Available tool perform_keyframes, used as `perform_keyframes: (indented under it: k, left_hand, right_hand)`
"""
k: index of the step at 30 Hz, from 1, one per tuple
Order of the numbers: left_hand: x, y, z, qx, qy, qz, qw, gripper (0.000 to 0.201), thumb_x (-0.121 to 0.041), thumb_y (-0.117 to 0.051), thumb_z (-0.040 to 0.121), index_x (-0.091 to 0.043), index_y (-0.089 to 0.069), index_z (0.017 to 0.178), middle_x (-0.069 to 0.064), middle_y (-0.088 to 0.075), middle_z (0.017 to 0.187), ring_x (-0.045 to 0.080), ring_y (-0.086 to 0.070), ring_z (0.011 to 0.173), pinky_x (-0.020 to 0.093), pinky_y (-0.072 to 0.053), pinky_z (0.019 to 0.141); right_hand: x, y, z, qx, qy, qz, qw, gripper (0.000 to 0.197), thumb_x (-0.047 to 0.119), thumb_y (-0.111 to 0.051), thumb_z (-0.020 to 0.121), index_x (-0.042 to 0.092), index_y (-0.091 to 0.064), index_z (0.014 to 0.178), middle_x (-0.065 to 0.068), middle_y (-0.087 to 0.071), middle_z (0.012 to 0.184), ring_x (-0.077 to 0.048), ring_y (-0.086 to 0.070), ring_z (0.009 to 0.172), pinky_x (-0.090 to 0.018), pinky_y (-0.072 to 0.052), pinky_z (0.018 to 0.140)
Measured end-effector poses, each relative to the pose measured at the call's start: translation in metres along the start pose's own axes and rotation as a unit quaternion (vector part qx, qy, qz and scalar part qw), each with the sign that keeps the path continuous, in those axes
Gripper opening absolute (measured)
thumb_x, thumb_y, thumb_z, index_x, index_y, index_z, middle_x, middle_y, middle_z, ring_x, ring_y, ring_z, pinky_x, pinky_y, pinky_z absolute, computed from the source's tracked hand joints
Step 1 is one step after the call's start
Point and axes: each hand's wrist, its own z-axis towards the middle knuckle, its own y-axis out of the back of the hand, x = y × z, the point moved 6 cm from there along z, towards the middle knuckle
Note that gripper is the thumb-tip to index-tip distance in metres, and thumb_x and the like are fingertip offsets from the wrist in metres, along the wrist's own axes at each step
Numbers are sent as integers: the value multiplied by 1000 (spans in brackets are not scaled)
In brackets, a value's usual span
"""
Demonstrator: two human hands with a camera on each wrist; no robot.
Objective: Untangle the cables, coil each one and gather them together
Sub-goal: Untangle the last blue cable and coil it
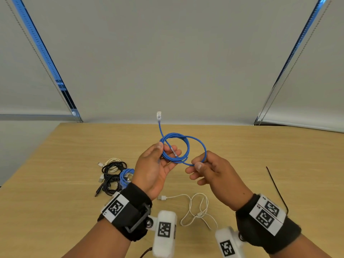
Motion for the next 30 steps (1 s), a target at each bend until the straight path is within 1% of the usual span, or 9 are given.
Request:
perform_keyframes:
  k: [3, 6, 8, 11, 13, 15, 21, 26, 30]
  left_hand:
    - [-7, 7, 0, -19, -48, 85, 995, 30, -21, -43, 108, -7, -62, 91, 19, -76, 102, 32, -75, 97, 36, -62, 78]
    - [-6, 11, -2, -33, -89, 166, 981, 29, -20, -42, 109, -9, -64, 92, 14, -77, 94, 29, -76, 96, 37, -61, 81]
    - [-5, 10, -3, -36, -110, 188, 975, 28, -17, -42, 108, -11, -64, 92, 14, -74, 85, 27, -76, 91, 34, -61, 76]
    - [-4, 4, -5, -17, -129, 203, 970, 27, -17, -44, 108, -12, -64, 91, 21, -70, 81, 28, -75, 84, 28, -59, 71]
    - [-4, -3, -8, 21, -135, 221, 966, 25, -17, -46, 107, -11, -64, 92, 13, -72, 78, 27, -75, 83, 30, -59, 74]
    - [-4, -11, -12, 61, -141, 254, 955, 24, -16, -48, 106, -8, -64, 91, 11, -74, 80, 27, -75, 85, 34, -60, 78]
    - [-1, -21, -16, 71, -163, 366, 914, 27, -22, -46, 107, -6, -63, 92, 14, -74, 90, 33, -72, 91, 49, -60, 86]
    - [1, -19, -9, 46, -156, 378, 912, 26, -31, -44, 107, -18, -60, 91, -6, -74, 87, 12, -72, 83, 33, -62, 70]
    - [-9, 9, 9, -31, -140, 343, 928, 26, -30, -43, 107, -18, -60, 92, -2, -79, 88, 17, -75, 86, 42, -61, 74]
  right_hand:
    - [2, 8, 1, -80, 9, -33, 996, 18, 26, -67, 94, 34, -55, 104, 5, -68, 83, -18, -65, 68, -45, -56, 67]
    - [18, 23, -1, -163, 75, -21, 984, 23, 34, -71, 89, 43, -51, 96, 8, -54, 69, -10, -52, 59, -36, -49, 58]
    - [26, 15, 0, -115, 97, -42, 988, 9, 41, -65, 87, 41, -58, 93, 9, -58, 69, -7, -52, 59, -26, -47, 56]
    - [21, -2, 1, -49, 81, -135, 986, 11, 39, -64, 92, 37, -70, 101, 11, -63, 86, -3, -60, 78, -19, -49, 73]
    - [13, -7, 1, -47, 59, -163, 984, 26, 42, -65, 92, 37, -69, 117, 8, -57, 96, -1, -58, 88, -16, -46, 82]
    - [7, -9, 1, -55, 39, -164, 984, 33, 48, -66, 89, 43, -68, 121, 3, -51, 97, 1, -51, 90, -10, -39, 79]
    - [2, -13, 0, -98, 29, -114, 988, 25, 32, -75, 87, 51, -72, 104, 1, -42, 98, 2, -41, 90, -2, -33, 78]
    - [-4, -12, -1, -129, -3, 15, 991, 18, 22, -75, 86, 40, -77, 88, 0, -49, 110, -10, -52, 93, -26, -46, 91]
    - [6, -16, -7, -55, 19, 49, 997, 18, 16, -75, 88, 34, -77, 88, -1, -58, 112, -14, -59, 98, -33, -50, 94]
